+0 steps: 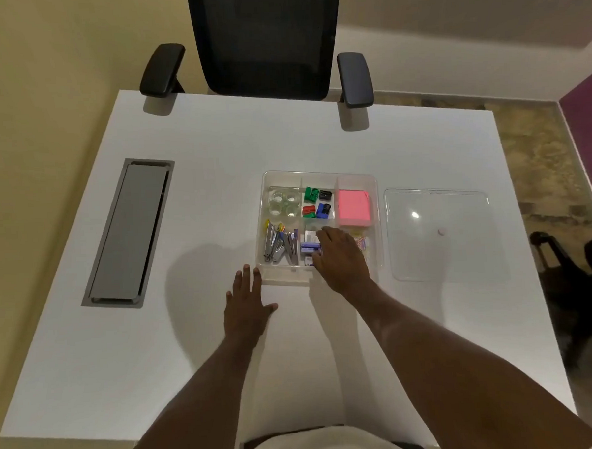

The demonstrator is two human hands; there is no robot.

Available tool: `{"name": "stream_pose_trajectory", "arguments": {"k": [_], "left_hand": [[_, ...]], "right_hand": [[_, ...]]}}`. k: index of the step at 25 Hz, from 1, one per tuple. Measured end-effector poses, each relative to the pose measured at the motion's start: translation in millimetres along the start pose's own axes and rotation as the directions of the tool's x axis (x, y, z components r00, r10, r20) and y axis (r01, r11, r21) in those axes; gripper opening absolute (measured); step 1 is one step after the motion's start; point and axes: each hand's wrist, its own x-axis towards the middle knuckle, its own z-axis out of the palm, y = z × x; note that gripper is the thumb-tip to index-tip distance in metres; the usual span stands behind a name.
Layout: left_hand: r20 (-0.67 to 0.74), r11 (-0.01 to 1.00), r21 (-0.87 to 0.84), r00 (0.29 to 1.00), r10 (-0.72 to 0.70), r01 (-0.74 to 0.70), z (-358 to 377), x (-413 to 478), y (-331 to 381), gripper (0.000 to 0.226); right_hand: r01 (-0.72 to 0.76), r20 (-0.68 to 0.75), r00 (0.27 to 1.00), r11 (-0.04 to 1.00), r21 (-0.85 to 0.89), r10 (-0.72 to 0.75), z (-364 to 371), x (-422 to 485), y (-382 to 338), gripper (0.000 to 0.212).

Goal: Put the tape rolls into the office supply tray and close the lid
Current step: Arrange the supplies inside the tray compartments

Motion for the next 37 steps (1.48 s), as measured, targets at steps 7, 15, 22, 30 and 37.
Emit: {"name": "stream_pose_trajectory", "arguments": {"k": [7, 15, 22, 30, 37], "left_hand": [[-0.084, 0.995, -0.103, 0.996, -0.004, -0.005, -8.2, -4.3, -0.3, 0.064], [-0.422, 1.000, -0.018, 0.906, -0.023, 0.017, -44.7, 10.8, 20.9, 0.050], [-0.442, 0.995, 0.052, 0.891, 0.100, -0.086, -88.4, 71.9, 65.3, 0.046], [-0.408, 0.986, 0.164, 0.909, 0.079, -0.012, -97.8, 137.3, 79.2, 0.041], [-0.377, 0.984, 0.168, 0.926, 0.012, 0.055, -90.7, 162.5, 81.6, 0.039]], "right_hand": [[-0.040, 0.011, 0.999, 0.999, -0.001, 0.040, -3.5, -35.4, 33.3, 0.049], [-0.033, -0.035, 0.999, 0.999, 0.005, 0.033, -13.1, -25.0, 57.5, 0.048], [-0.030, -0.014, 0.999, 0.999, 0.020, 0.030, -17.9, 33.3, 41.1, 0.048], [0.179, 0.001, 0.984, 0.984, -0.015, -0.179, -12.8, 117.3, 3.5, 0.042], [0.240, 0.063, 0.970, 0.960, -0.144, -0.233, 5.4, 150.7, -1.7, 0.030]]}}
